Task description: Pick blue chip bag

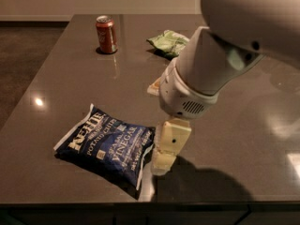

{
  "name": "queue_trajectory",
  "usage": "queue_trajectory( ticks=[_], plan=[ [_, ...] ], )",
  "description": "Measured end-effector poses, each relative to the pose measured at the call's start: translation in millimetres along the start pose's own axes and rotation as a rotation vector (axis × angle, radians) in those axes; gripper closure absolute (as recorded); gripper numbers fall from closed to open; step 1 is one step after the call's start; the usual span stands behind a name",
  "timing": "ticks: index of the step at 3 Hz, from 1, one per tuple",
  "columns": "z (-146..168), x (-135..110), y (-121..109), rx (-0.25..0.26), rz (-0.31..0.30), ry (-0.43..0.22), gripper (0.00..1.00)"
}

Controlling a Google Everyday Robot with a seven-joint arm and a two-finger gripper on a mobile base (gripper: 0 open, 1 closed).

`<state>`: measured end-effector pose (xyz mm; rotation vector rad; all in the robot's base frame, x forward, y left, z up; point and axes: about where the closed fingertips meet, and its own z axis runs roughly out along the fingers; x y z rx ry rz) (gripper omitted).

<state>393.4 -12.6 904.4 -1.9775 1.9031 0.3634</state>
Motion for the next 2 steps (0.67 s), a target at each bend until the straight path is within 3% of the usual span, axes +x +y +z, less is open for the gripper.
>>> queue_trajectory(
  ticks=[2],
  plan=[
    [42.5,-6.6,-2.5,0.029,-0.002,0.041,0.00]
  ],
)
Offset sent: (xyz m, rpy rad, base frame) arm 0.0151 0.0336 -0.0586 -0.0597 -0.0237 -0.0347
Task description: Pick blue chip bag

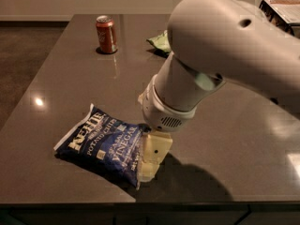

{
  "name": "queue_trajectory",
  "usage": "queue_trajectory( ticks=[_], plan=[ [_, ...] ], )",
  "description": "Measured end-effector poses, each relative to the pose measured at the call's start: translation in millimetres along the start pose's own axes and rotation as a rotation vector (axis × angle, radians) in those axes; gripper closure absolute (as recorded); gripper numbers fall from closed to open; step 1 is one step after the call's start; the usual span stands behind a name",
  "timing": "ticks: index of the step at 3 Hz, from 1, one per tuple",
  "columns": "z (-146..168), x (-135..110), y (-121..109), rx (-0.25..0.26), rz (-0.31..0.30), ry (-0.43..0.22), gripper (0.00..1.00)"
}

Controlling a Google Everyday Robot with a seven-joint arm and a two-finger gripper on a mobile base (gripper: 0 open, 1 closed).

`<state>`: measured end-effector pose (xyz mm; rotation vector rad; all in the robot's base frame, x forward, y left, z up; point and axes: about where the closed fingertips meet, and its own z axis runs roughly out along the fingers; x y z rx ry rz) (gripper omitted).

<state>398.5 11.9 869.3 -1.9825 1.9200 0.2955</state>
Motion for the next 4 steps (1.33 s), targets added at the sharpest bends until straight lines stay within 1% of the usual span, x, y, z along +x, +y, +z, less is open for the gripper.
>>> queue_trajectory(
  ticks=[1,2,3,4],
  plan=[
    [15.4,-0.1,-1.3,-0.007,-0.004,0.024,0.00],
    [27.9,-1.2,1.1,-0.029,-0.015,0.045,0.00],
    [35.7,-3.8,4.3,-0.059,-0.022,0.066,0.18],
    [34.8,-5.6,3.6,-0.079,-0.013,0.068,0.41]
  ],
)
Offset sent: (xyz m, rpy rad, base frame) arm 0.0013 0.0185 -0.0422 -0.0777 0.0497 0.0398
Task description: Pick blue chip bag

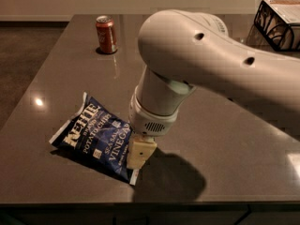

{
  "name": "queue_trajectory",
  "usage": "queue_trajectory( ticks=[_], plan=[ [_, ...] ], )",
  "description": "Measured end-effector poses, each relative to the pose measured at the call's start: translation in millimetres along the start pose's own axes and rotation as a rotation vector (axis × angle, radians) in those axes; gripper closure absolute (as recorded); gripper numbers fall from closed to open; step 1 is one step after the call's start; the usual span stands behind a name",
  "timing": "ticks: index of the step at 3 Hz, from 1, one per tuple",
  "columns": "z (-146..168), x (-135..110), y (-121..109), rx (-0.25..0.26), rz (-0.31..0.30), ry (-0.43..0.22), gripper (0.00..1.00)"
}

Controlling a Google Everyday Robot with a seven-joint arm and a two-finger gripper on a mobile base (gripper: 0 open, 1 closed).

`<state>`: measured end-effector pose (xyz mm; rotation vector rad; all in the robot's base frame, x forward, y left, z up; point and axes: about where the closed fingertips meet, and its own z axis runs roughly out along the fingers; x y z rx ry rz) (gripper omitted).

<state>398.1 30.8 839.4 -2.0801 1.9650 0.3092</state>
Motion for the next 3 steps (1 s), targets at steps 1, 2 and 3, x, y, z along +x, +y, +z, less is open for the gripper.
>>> queue_trajectory(
  ticks=[1,2,3],
  plan=[
    [-14.7,-3.8,-5.5,-0.005,0.006,-0.003,0.65],
    [-40.8,-8.6,-19.9,0.007,0.014,-0.023,0.89],
    [-72.0,-9.4,-34.9,0.035,0.029,-0.060,1.00]
  ],
)
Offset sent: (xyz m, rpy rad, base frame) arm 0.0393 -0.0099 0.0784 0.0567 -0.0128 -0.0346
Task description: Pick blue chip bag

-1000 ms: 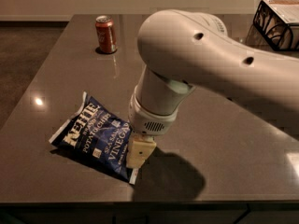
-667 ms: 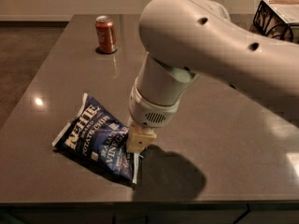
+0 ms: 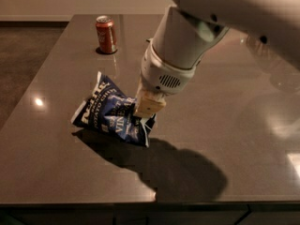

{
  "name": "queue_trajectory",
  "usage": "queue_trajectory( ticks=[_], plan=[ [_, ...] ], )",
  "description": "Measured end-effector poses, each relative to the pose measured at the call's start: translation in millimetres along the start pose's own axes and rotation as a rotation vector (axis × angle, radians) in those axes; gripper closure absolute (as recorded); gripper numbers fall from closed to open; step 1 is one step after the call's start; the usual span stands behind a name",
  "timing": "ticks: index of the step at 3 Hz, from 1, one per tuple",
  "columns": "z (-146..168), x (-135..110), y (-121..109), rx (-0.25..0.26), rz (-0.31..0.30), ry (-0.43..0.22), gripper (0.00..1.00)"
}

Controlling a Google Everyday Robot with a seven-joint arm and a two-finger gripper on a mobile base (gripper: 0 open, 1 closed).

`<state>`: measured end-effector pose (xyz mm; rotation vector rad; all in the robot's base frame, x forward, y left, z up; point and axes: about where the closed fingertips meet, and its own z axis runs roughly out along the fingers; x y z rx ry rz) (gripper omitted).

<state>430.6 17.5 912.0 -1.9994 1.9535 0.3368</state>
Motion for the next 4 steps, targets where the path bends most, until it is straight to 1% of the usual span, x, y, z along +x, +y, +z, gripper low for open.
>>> queue_trajectory(
  ticks=[1,2,3,4],
  plan=[
    [-37.0,2.5,-12.6,0.022,0.015,-0.055,1.00],
    [-71.5,9.9,-20.5,0.042,0.036,-0.111,1.00],
    [-123.8,20.5,-30.5,0.076,0.044,-0.180,1.00],
    [-123.8,20.5,-30.5,0.076,0.044,-0.180,1.00]
  ],
)
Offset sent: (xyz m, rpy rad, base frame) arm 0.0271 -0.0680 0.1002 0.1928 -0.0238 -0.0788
